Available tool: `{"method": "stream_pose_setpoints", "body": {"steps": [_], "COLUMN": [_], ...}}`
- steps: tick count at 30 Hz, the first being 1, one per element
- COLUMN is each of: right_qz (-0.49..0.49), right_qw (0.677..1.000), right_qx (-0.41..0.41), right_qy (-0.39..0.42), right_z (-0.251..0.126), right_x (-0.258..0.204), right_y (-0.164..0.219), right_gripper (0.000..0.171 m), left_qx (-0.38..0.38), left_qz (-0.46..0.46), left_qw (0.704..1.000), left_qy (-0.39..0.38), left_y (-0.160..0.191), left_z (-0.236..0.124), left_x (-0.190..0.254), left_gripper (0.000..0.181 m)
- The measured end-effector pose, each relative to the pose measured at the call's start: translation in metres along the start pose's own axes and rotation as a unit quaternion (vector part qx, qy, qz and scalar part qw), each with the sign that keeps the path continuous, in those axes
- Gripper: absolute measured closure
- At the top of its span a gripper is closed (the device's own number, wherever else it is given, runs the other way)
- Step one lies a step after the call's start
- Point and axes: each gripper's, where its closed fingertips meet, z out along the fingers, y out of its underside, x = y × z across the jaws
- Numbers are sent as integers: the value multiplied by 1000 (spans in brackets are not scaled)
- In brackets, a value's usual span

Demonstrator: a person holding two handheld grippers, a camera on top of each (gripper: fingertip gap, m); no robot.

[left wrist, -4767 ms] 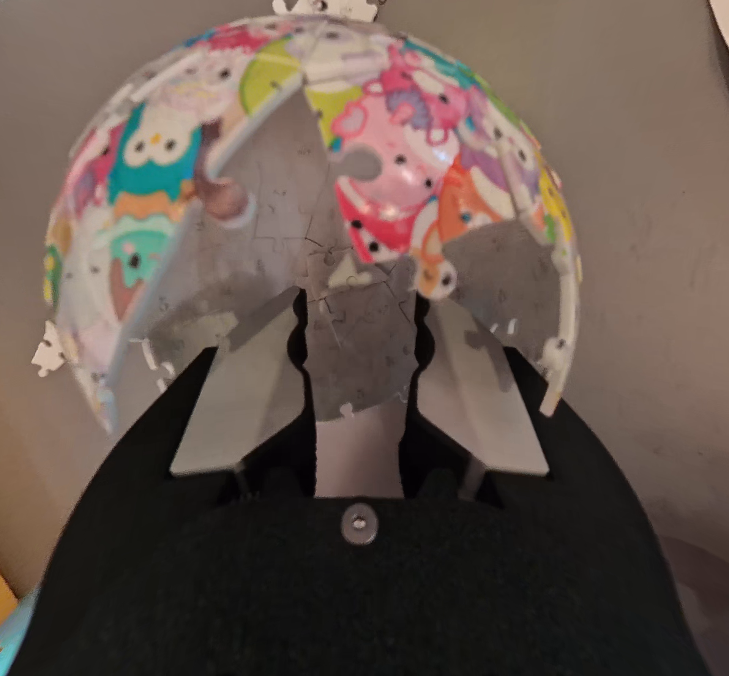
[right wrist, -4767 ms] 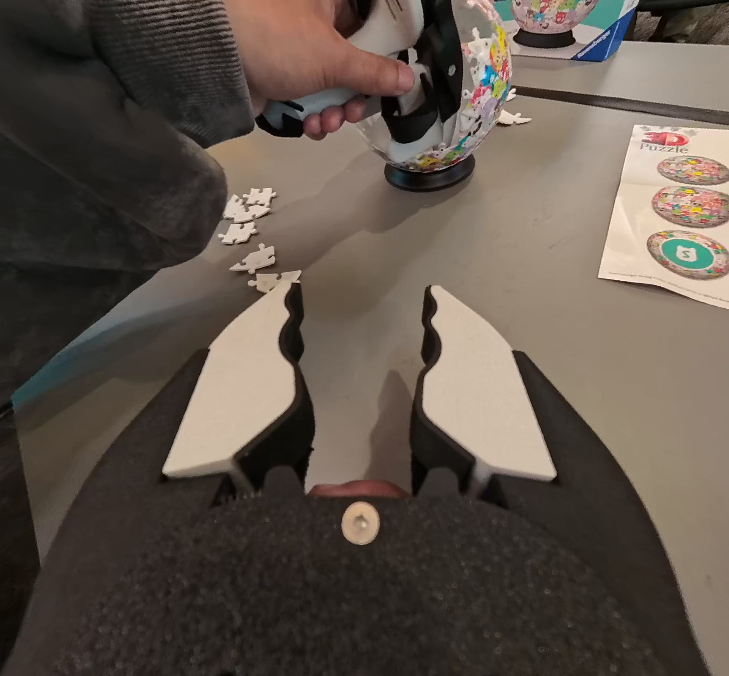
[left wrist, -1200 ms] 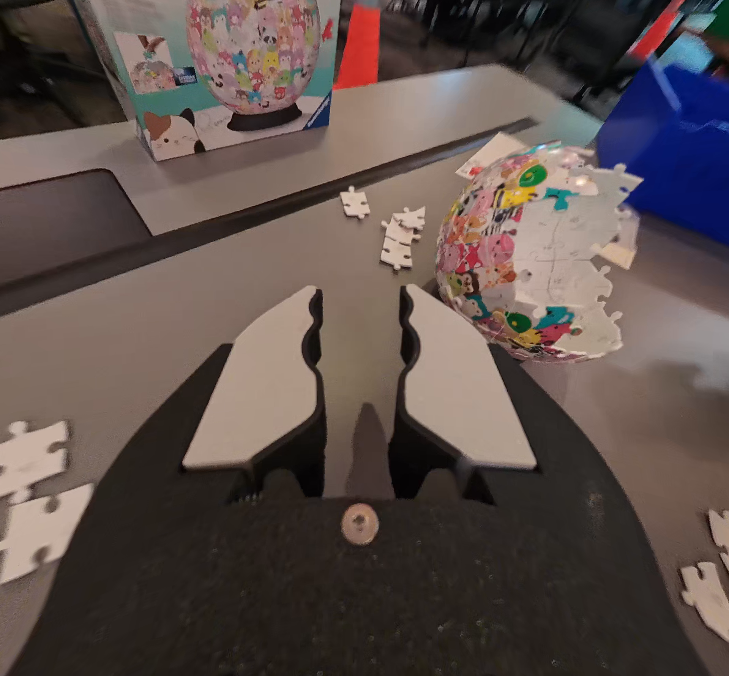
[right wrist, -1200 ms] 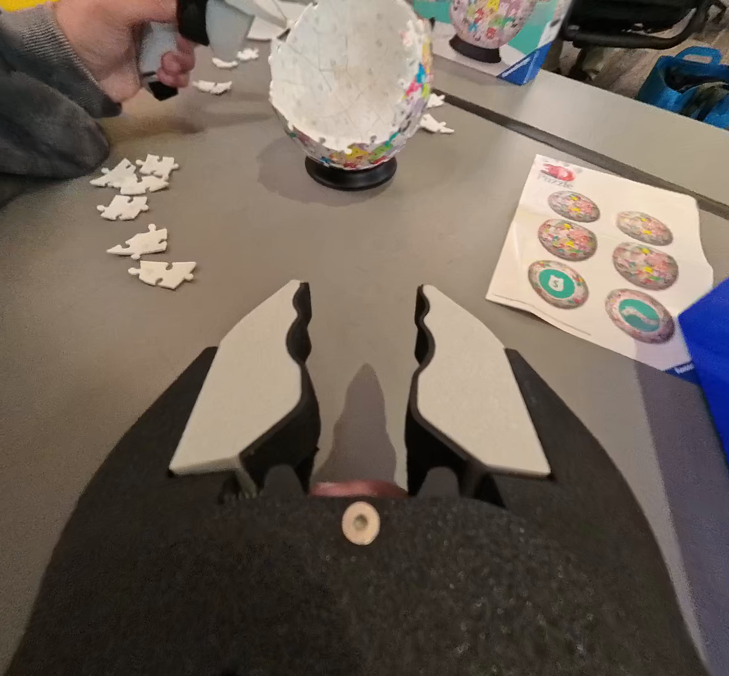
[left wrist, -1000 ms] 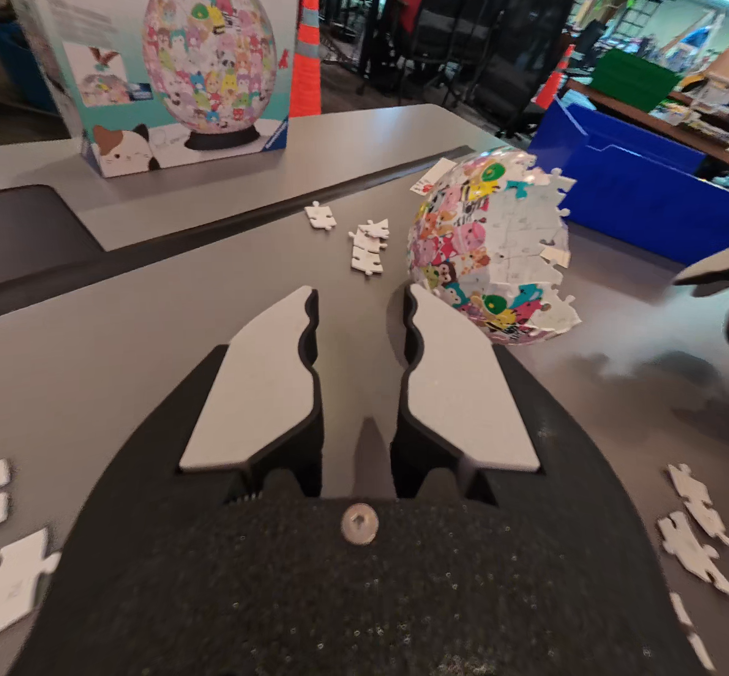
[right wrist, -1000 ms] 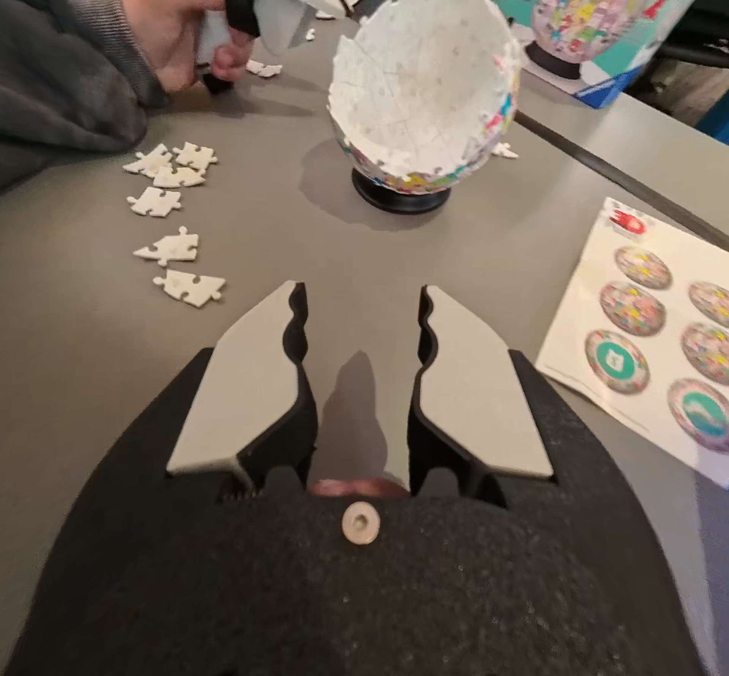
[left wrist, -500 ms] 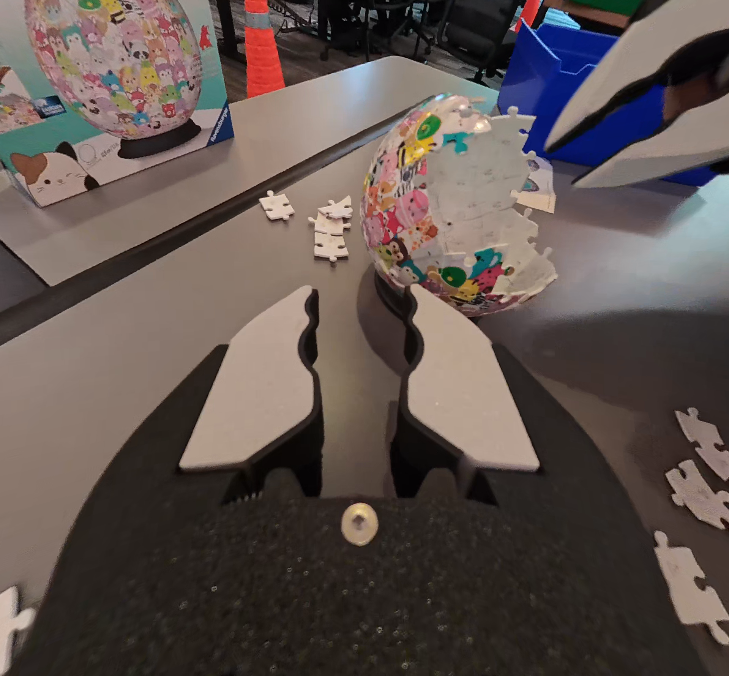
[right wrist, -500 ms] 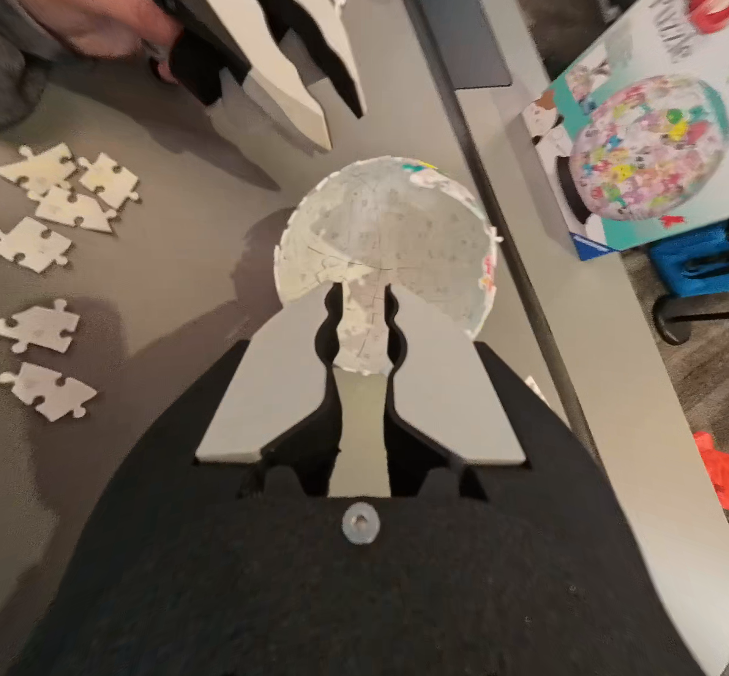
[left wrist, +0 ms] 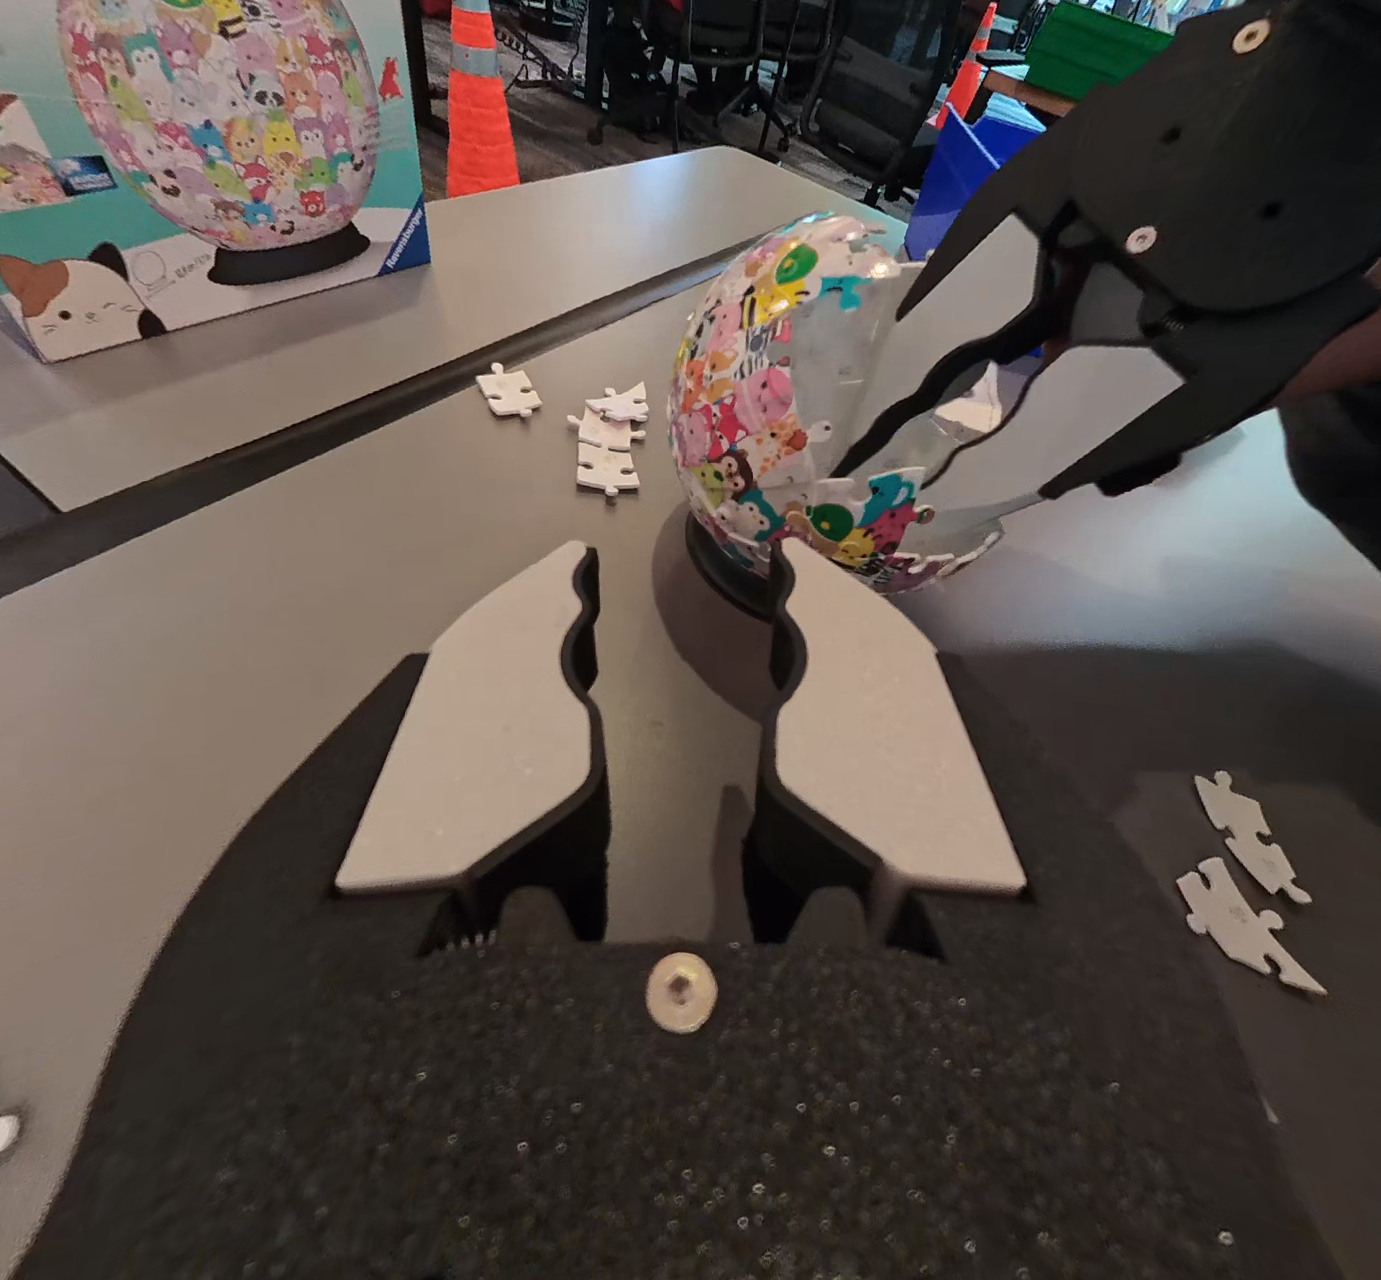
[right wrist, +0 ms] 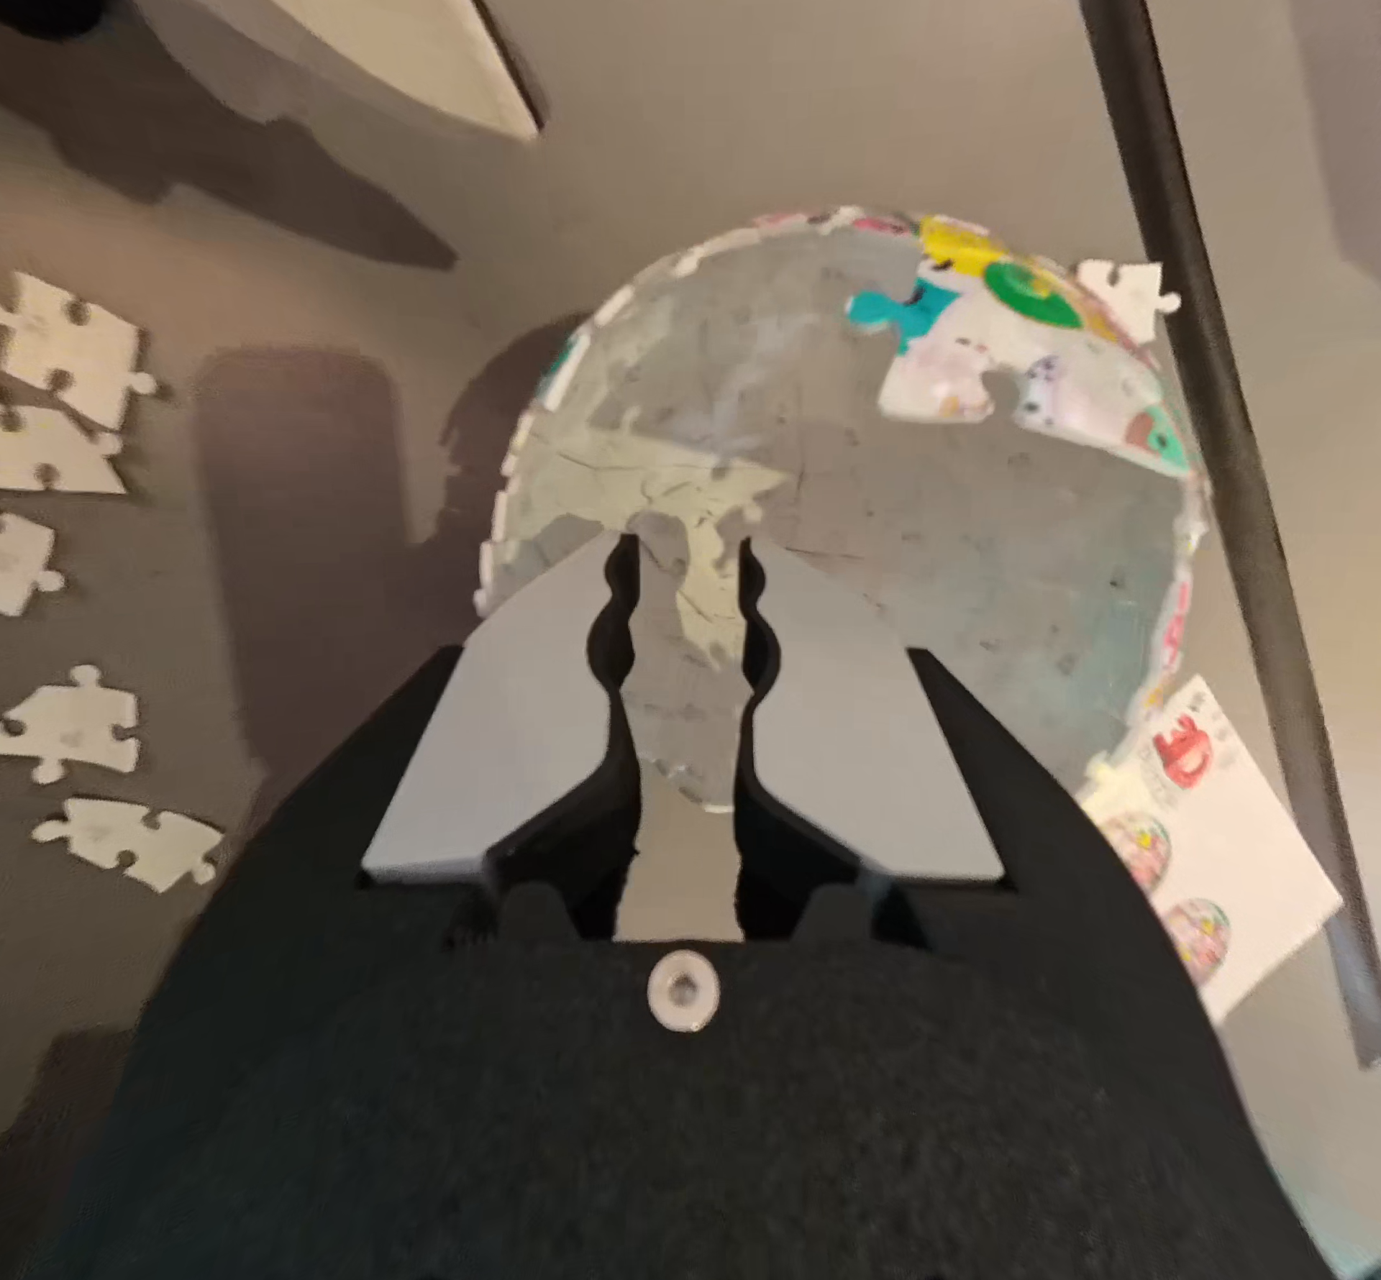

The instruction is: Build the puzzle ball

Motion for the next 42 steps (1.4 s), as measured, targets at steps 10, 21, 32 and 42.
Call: {"method": "stream_pose_setpoints", "body": {"steps": [10, 21, 32, 42], "right_qz": [22, 112, 225, 253], "right_qw": [998, 990, 973, 963], "right_qx": [-55, -50, -33, -84], "right_qy": [33, 67, 31, 42], "right_z": [7, 4, 10, 14], "right_x": [3, 9, 4, 10], "right_y": [7, -1, 1, 8], "right_gripper": [147, 151, 155, 145], "left_qx": [0, -5, -6, -7], "left_qz": [-1, -2, -8, -10], "left_qw": [1000, 1000, 1000, 1000], "left_qy": [-2, -4, -3, -3], "left_y": [0, 2, 2, 2], "left_z": [0, 1, 2, 2], "left_x": [0, -1, -1, -2], "left_gripper": [139, 139, 139, 139]}}
